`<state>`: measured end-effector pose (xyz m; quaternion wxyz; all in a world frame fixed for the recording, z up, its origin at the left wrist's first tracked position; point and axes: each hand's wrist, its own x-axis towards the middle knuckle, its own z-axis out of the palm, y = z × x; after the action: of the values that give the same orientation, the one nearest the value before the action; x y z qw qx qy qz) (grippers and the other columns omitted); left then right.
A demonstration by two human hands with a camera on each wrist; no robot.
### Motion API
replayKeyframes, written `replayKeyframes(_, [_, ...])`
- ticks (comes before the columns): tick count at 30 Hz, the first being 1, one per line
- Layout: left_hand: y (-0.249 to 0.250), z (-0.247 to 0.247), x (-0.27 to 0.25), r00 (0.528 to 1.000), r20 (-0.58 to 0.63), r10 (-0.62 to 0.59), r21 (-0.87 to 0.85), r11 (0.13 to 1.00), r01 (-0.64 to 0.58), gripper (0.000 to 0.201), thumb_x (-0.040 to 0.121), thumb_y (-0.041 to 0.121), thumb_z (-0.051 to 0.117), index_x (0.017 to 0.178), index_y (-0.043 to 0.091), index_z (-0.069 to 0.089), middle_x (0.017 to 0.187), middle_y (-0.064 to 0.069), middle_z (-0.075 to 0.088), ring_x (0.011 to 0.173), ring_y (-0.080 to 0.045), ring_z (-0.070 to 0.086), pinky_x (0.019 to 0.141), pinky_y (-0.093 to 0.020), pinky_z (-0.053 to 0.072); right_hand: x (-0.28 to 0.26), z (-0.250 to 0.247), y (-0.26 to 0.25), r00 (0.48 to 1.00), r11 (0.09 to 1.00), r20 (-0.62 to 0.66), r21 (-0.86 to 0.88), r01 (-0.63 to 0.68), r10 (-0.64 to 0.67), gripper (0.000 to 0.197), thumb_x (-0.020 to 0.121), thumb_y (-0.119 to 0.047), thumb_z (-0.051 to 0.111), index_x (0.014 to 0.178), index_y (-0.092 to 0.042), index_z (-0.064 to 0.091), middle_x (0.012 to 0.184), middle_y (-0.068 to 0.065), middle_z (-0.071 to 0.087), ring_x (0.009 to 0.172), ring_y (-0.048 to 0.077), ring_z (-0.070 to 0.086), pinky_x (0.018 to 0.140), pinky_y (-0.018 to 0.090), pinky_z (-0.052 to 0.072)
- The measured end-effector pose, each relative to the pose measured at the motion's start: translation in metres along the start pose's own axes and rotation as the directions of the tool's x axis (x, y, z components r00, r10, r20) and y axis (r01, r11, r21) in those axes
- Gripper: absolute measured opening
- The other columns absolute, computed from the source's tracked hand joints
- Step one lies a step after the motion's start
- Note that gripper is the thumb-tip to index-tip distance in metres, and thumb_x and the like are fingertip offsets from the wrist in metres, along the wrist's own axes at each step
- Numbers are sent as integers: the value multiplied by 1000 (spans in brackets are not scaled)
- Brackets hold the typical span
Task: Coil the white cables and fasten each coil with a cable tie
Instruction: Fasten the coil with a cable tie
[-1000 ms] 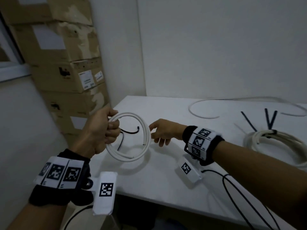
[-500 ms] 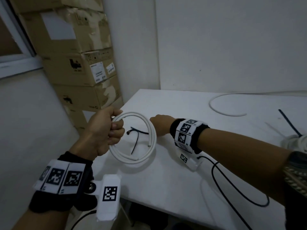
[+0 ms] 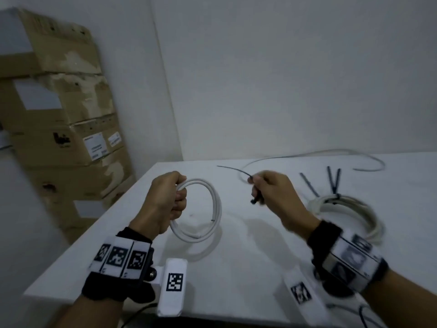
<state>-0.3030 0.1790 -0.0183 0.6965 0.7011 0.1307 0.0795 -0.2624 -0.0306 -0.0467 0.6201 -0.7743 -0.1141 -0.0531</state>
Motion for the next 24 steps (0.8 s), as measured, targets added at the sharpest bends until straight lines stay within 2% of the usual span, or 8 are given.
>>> replayKeyframes(1, [1, 17, -1, 1000, 14, 14, 12, 1000, -14, 32, 90, 16, 38, 58, 17, 31, 38, 5, 26, 31, -9, 18, 36, -11, 12, -18, -15, 0, 996, 973, -5, 213, -90, 93, 23, 96, -7, 43, 82, -5, 61, 63, 5, 56, 54, 17, 54, 49, 21, 42])
replayKeyframes(3, [4, 52, -4, 998, 52, 31, 38, 999, -33, 32, 89, 15, 39, 58, 16, 32, 39, 4, 28, 32, -10, 19, 36, -12, 13, -51, -38, 5, 955, 807, 102, 514, -290, 279, 23, 96, -8, 43, 81, -7, 61, 58, 2, 53, 49, 13, 51, 47, 23, 40])
replayKeyframes(7, [10, 125, -15, 986, 153, 63, 89, 993, -77, 28, 89, 14, 39, 61, 16, 34, 43, 2, 31, 34, -10, 20, 38, -14, 14, -92, -68, 29, 839, 522, 276, 679, -516, 469, 26, 95, -9, 43, 76, -4, 61, 52, 1, 51, 42, 11, 47, 39, 20, 37])
replayKeyframes(10, [16, 170, -28, 971, 213, 106, 133, 982, -136, 23, 88, 12, 38, 66, 14, 36, 45, 0, 32, 35, -11, 21, 38, -15, 15, -99, -87, 40, 786, 351, 347, 750, -560, 512, 33, 96, -7, 39, 69, -2, 58, 49, 4, 51, 47, 13, 42, 36, 18, 41])
replayKeyframes(13, [18, 205, -42, 955, 265, 137, 169, 968, -186, 21, 87, 11, 38, 67, 13, 37, 46, -1, 33, 34, -11, 21, 38, -16, 16, -90, -106, 41, 795, 217, 347, 837, -501, 498, 34, 97, -4, 37, 70, 1, 56, 49, 7, 50, 51, 14, 40, 35, 17, 44])
replayKeyframes(15, [16, 223, -49, 947, 285, 149, 213, 953, -214, 22, 87, 10, 38, 66, 12, 40, 47, -3, 34, 35, -11, 23, 38, -17, 17, -81, -116, 38, 805, 133, 361, 873, -469, 471, 32, 97, -4, 37, 73, 2, 57, 49, 7, 50, 43, 14, 44, 34, 16, 43])
replayKeyframes(19, [9, 241, -52, 927, 355, 122, 286, 930, -232, 31, 90, 8, 41, 59, 12, 42, 47, -4, 34, 35, -12, 25, 43, -17, 17, -70, -128, 35, 829, 92, 409, 876, -474, 382, 29, 93, -1, 32, 79, -2, 57, 57, 4, 47, 36, 12, 44, 35, 16, 39])
replayKeyframes(24, [3, 242, -46, 915, 394, 80, 294, 933, -208, 19, 96, 12, 45, 87, 6, 60, 49, -3, 37, 36, -11, 27, 39, -16, 18, -70, -134, 40, 855, 171, 375, 874, -455, 357, 24, 95, -3, 36, 81, -1, 56, 57, 5, 50, 41, 12, 46, 38, 18, 41])
